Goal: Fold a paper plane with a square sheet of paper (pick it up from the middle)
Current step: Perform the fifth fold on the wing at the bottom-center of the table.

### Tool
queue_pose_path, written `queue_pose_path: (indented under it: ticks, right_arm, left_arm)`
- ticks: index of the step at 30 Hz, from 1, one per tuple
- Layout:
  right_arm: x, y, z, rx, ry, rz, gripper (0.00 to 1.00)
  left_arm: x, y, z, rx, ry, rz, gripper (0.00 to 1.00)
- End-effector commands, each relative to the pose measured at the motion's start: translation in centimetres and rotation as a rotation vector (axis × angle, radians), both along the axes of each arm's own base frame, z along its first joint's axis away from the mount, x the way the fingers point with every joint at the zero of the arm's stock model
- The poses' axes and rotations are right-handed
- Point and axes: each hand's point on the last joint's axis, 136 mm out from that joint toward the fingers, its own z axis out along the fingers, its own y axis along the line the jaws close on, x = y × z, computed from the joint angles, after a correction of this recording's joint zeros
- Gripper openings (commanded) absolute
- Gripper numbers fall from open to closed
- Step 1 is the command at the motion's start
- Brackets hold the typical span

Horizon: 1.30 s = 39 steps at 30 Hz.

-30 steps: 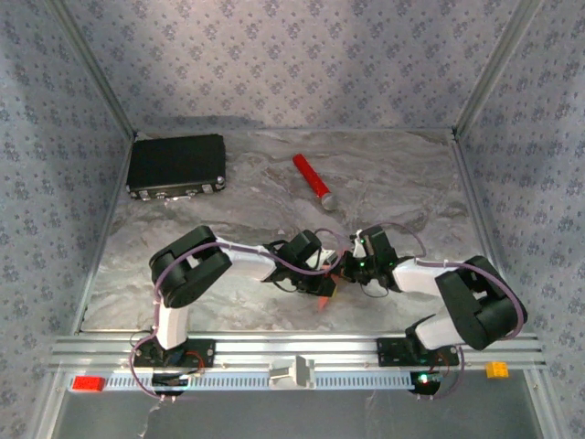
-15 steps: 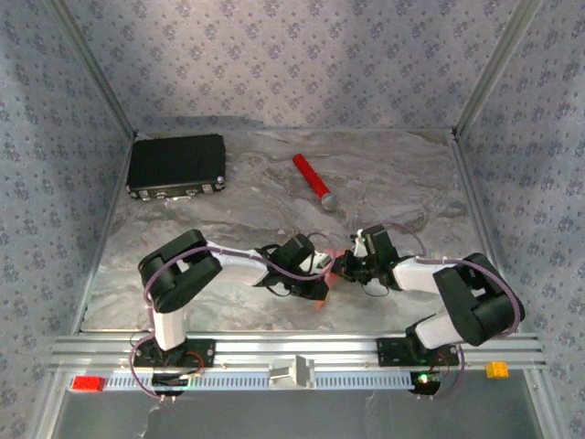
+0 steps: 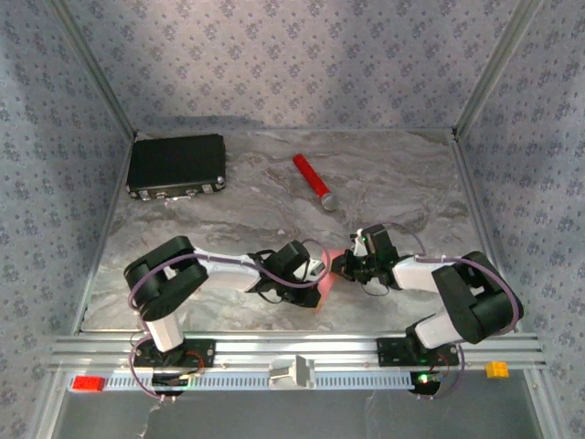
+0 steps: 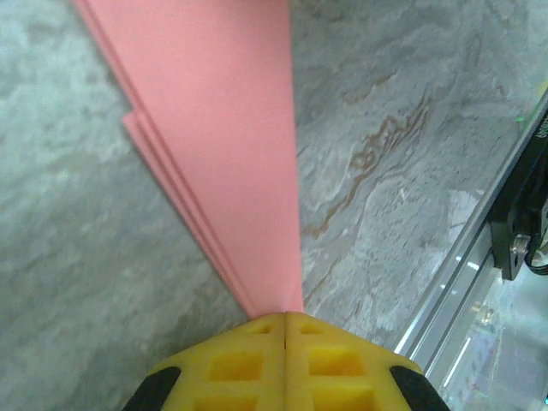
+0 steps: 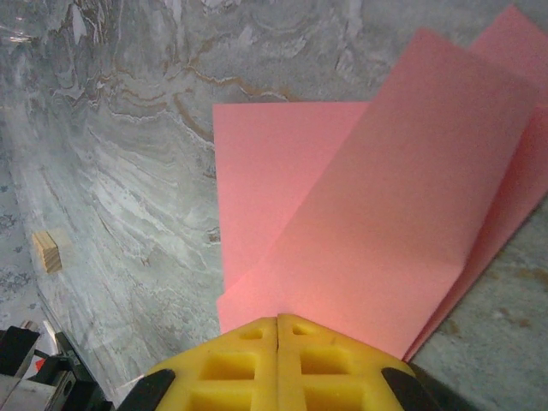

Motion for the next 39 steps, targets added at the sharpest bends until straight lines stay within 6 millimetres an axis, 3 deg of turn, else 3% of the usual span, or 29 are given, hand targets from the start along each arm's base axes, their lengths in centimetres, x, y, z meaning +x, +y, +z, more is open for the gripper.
queue_pose_path:
  ticks: [1, 7, 11, 13, 19, 25, 39]
  right_arm:
    - [-1.1, -3.5, -4.2, -0.176, 0.097, -0.102, 0.06]
    - [-1.2, -3.5, -4.2, -0.175, 0.097, -0.104, 0.06]
    - [-1.1, -3.5, -4.2, -0.172, 0.095, -0.104, 0.06]
    - [-1.1, -3.5, -4.2, -0.173, 0.096, -0.103, 0.06]
    - [-1.1, -3.5, -4.2, -0.171, 0.097, -0.105, 0.06]
    - [-1.3, -3.8, -4.4, -0.181, 0.104, -0.107, 0.06]
    - [-1.1, -3.8, -4.2, -0.176, 0.102, -0.108, 0.06]
  left_arm:
    - [-0.1, 0.8, 1.1, 0.033, -0.030, 0.006, 0.03]
    - [1.9, -1.7, 4.8, -0.081, -0.098, 0.050, 0.04]
    - [1.6, -3.4, 4.7, -0.130, -0.045, 0.018, 0.04]
    - [1.4, -3.7, 3.6, -0.116, -0.013, 0.007, 0.04]
    - [0.5, -2.0, -0.2, -0.011, 0.049, 0.018, 0.04]
    - [-1.8, 0.4, -2.0, 0.072, 0.068, -0.003, 0.04]
    - [-2.9, 2.4, -1.7, 0.091, 0.039, -0.006, 0.08]
